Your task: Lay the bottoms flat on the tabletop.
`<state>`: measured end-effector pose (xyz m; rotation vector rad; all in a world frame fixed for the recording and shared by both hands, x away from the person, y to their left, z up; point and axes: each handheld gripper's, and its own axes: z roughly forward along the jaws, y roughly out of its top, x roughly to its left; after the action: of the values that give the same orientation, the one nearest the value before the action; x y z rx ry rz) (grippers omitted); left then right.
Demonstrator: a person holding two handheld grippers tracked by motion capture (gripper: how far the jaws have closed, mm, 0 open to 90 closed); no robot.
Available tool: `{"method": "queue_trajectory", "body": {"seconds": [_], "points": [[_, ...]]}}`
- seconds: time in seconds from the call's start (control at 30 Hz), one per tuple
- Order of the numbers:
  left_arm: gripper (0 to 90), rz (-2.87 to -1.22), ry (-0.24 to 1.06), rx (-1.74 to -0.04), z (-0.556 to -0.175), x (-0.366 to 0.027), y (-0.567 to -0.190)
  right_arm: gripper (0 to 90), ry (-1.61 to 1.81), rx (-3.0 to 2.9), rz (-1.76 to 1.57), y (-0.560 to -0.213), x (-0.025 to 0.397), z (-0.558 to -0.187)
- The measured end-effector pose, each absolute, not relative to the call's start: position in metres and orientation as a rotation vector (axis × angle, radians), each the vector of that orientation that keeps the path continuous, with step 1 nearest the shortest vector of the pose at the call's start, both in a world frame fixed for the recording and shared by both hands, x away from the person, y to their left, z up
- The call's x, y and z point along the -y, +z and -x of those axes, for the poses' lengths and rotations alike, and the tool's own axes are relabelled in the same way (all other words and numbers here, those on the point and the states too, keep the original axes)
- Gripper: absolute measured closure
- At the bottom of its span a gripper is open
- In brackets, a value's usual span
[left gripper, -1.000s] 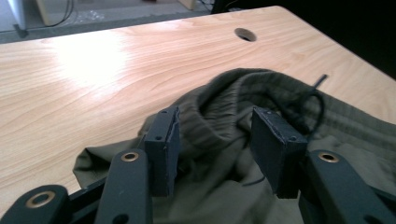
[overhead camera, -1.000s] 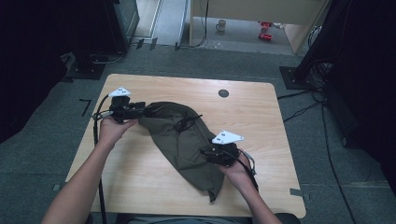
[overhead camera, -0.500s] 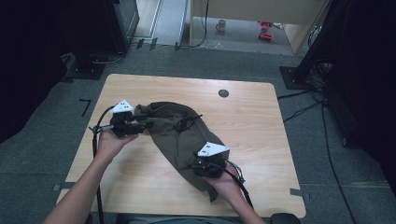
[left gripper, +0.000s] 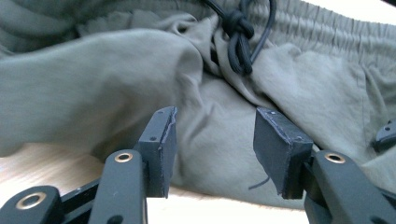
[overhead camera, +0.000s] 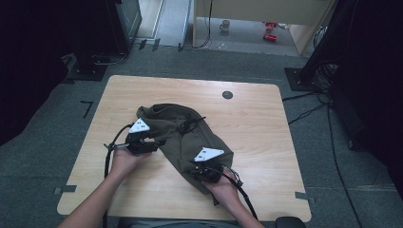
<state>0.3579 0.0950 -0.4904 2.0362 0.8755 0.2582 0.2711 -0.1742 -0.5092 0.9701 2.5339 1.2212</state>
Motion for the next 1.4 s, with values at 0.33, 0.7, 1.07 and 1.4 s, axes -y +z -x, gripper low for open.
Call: {"method": "queue_trajectory", "body": {"seconds": [0.33,0.7,1.07,1.4], "points": [[50.6,-2.134,0.282,-0.859,-0.354,-0.077,-0.512,87.6,1.203,-2.536,-0.947,-0.512,0.176,-0.275],[59.0,-2.115,0.322,-0.897,-0.353,-0.078,-0.515,88.3,1.233,-2.425,-0.977,-0.491,0.202,-0.286],[73.2,-2.11,0.313,-0.969,-0.358,-0.086,-0.513,88.5,1.173,-2.32,-1.067,-0.469,0.254,-0.314],[76.1,-2.106,0.295,-0.991,-0.363,-0.09,-0.512,88.5,1.095,-2.256,-1.151,-0.463,0.295,-0.345]]}}
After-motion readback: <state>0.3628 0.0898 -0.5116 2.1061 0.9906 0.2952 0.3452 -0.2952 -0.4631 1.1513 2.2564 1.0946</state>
